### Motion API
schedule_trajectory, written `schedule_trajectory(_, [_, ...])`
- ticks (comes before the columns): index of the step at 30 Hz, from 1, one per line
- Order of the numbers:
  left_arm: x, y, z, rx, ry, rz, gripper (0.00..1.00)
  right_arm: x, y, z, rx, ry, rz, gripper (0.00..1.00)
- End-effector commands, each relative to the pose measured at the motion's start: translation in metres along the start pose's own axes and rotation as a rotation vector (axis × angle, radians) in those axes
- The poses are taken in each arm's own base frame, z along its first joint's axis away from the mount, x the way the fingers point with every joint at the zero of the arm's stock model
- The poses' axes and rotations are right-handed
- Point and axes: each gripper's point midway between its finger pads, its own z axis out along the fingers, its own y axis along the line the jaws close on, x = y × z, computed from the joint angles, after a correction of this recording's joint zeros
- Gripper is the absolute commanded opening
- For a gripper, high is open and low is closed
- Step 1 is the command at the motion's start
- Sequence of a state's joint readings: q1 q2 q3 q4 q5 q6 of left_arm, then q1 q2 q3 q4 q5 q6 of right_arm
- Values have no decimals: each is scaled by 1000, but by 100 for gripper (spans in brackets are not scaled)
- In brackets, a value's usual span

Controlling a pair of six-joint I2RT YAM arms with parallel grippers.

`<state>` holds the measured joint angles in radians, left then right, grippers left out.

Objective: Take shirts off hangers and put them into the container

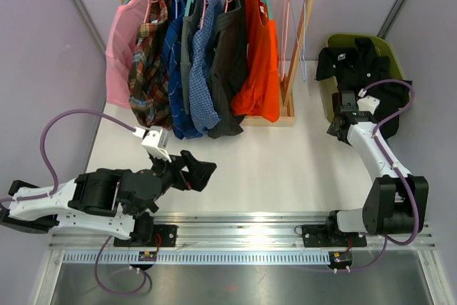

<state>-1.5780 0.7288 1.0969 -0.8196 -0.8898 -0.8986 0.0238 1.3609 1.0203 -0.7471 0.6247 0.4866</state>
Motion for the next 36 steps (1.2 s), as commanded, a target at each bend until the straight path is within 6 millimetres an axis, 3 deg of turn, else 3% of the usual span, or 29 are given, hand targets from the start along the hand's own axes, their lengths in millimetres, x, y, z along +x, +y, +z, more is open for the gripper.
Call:
schedule_trajectory(1, [-1,-12,2,31,-2,-50,99,-9,-15,-2,94,-60,45,99])
schedule_trajectory(12, [5,-16,5,45,8,-47,99,-25,-44,-4,231,-205,124,99])
schedule_trajectory(20, [1,-12,2,41,4,-45,99,-25,-26,23,290,-172,118,99])
schedule_trajectory(28, [-4,2,-5,33,-24,-88,99,-37,-40,52,335,-167,195,99])
schedule_trajectory(33, [-5,-1,-3,27,-22,-72,99,-52,-44,67,339,-179,236,99])
schedule_trajectory(36, [-3,-3,0,20,-19,-57,99,-48,-44,83,360,-135,227,99])
